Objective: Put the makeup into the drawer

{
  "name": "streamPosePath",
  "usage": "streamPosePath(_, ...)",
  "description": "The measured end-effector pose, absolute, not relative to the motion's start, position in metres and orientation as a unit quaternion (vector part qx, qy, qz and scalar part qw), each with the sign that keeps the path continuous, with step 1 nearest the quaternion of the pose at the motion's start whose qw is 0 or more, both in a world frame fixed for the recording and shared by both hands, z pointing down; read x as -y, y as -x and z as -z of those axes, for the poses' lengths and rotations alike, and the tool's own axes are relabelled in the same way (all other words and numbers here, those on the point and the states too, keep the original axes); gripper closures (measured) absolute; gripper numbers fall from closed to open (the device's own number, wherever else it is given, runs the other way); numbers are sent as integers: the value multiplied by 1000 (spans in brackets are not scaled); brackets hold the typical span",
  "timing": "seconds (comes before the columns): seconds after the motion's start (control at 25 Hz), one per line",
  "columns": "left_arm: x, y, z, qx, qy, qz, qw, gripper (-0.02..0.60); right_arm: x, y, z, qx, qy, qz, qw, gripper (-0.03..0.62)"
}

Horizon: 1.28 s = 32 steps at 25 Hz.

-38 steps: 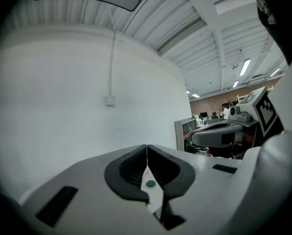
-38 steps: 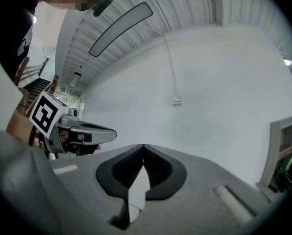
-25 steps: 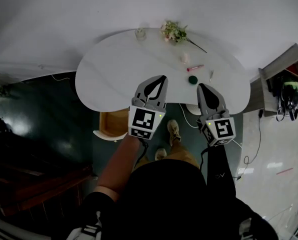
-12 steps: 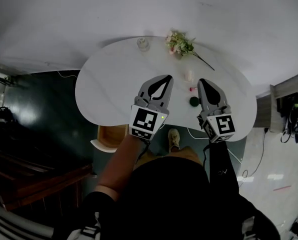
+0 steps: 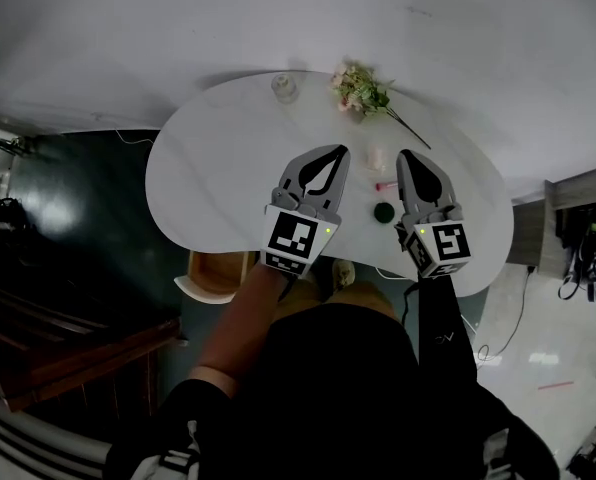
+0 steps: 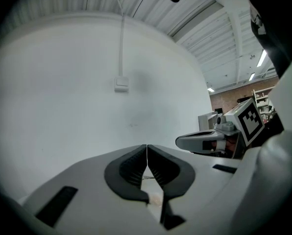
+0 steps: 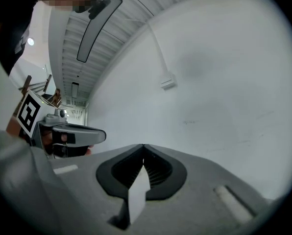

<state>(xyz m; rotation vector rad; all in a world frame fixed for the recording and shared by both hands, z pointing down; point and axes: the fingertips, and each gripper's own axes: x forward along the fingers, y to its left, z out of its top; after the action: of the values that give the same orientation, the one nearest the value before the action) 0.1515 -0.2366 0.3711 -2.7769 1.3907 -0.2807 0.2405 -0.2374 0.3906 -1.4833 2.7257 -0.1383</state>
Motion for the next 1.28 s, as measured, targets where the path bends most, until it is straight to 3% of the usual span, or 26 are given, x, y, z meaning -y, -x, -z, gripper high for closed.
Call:
streamPosePath(0.24,243,-150,-376,-447,890,92,13,572,250,-240,-410,-868,492,68,-5,568)
streamPosePath(0.44,248,-138,-380,-461,883,86,1,572,275,-232,-484,-856,488,117,-128,463)
streamPosePath(0.64,246,-125,-382,-468,879,90,-2,572,296,-221,-559,-841,462,172,-225,420)
streamPosePath(1.08,243,-100,-397,-489,864,118,-7,572,310,-218,-655,-775,452,230,-377,419)
streamPosePath(1.2,243,-91,-399,-497,859,123,-8,572,312,-215,-655,-776,449,242,-370,500)
streamPosePath(1.28,245,-87,-399,-501,857,121,-9,572,315,-213,-646,-786,447,233,-359,518)
